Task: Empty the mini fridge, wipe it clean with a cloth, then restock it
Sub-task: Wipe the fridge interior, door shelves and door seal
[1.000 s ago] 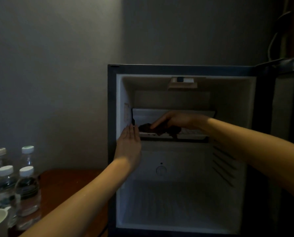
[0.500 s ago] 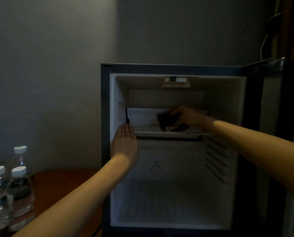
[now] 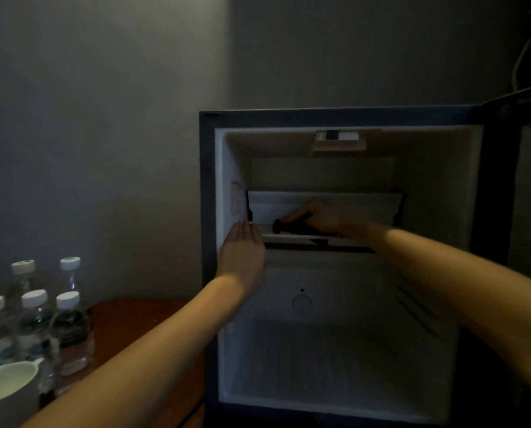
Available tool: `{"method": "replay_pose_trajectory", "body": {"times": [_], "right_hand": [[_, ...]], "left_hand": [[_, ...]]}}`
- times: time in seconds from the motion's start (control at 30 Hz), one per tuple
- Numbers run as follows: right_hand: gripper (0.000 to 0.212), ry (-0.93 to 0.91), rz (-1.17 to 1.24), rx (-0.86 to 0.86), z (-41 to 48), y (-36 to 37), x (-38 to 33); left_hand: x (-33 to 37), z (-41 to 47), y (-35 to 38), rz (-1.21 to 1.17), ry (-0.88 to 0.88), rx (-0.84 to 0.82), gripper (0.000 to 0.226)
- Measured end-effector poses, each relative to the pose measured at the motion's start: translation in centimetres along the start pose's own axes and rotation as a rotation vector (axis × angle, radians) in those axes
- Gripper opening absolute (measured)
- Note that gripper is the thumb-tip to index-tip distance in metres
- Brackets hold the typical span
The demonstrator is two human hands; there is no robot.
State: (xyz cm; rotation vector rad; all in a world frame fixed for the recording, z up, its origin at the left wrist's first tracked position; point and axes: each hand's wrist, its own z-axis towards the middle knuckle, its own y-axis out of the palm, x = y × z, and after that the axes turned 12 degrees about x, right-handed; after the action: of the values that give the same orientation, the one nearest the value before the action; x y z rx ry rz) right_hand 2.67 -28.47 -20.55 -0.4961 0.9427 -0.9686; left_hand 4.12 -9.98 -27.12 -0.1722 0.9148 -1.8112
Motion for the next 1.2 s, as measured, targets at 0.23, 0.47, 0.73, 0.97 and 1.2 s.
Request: {"method": "replay_pose_trajectory", "body": {"times": [0.23,0.47,0.73,0.97,1.2], "right_hand": [[0.038,0.037,-0.103,0.002,-0.4,-7.2,0.7],[0.038,0.062,-0.248,-0.033,-3.4,-5.0,5.3],[0.031,0.252,-0.416,0.027,-4.7,-10.3,2.1],[0.035,0.244,-0.742,0.113,-8.3,-7.5,4.4],[0.032,0.624,0.747,0.605,-8.6,-8.8,-3.5]], "left_hand": [[-0.1,-0.1,0.1,-0.022,-0.004,0.011,0.072],[0.3,-0.3,0.0,-0.018,-0.035,0.057,0.072],[0.3,-0.3,-0.3,-0.007,-0.047,0.068,0.073],[0.3,-0.3,0.2,-0.034,-0.047,0.044,0.071],[-3.1,0.0,-3.8,-0.348,0.245,0.627,0.044]]}}
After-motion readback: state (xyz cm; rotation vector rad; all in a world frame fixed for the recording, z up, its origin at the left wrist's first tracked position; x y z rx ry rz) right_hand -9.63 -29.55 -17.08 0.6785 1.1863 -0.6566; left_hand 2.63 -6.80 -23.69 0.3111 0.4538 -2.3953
